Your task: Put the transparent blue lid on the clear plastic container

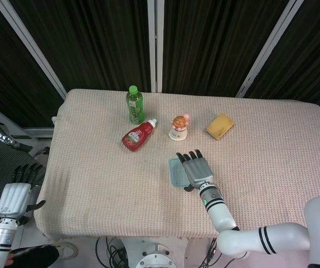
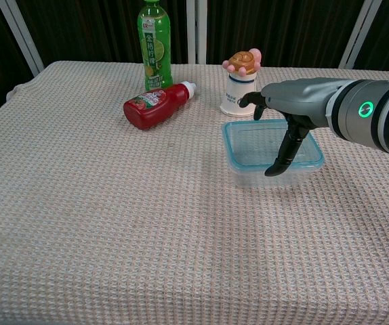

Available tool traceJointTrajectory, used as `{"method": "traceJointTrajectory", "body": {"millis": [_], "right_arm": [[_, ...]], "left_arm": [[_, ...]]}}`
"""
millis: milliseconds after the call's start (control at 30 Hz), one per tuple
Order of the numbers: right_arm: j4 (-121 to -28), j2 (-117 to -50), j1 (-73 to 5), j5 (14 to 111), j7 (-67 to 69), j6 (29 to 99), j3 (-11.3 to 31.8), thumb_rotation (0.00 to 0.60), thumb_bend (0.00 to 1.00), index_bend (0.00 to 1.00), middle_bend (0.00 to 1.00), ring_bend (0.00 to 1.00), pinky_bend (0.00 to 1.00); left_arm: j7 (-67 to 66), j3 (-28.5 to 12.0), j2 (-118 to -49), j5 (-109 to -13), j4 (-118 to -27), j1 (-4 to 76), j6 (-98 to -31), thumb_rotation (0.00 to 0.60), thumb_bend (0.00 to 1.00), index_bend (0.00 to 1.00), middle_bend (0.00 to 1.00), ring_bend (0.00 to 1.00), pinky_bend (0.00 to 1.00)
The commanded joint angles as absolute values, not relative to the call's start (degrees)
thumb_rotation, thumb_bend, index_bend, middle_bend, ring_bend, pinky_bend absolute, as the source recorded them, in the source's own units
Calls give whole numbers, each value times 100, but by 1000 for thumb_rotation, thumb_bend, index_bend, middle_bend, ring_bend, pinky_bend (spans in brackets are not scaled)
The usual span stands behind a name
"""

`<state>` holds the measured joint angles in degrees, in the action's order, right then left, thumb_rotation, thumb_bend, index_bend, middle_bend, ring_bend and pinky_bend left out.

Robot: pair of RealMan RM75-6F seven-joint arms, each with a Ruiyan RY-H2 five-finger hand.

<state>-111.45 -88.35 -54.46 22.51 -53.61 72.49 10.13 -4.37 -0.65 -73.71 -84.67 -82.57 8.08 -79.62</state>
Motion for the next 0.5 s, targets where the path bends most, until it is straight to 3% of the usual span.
{"method": "traceJointTrajectory", "body": {"millis": [33, 500], "right_arm": [[-11179, -8813, -5439, 2289, -5344, 7274, 974, 600, 122, 5, 442, 86, 0], [-11118, -8833, -5429, 2260, -5270, 7321, 892, 600, 122, 5, 442, 86, 0]], "left_arm": [[-441, -65, -7376, -8466, -8260, 809, -7962, 600, 0, 96, 51, 0, 0], [-375, -68, -7419, -8436, -8179, 816, -7924, 600, 0, 96, 51, 0, 0]]}}
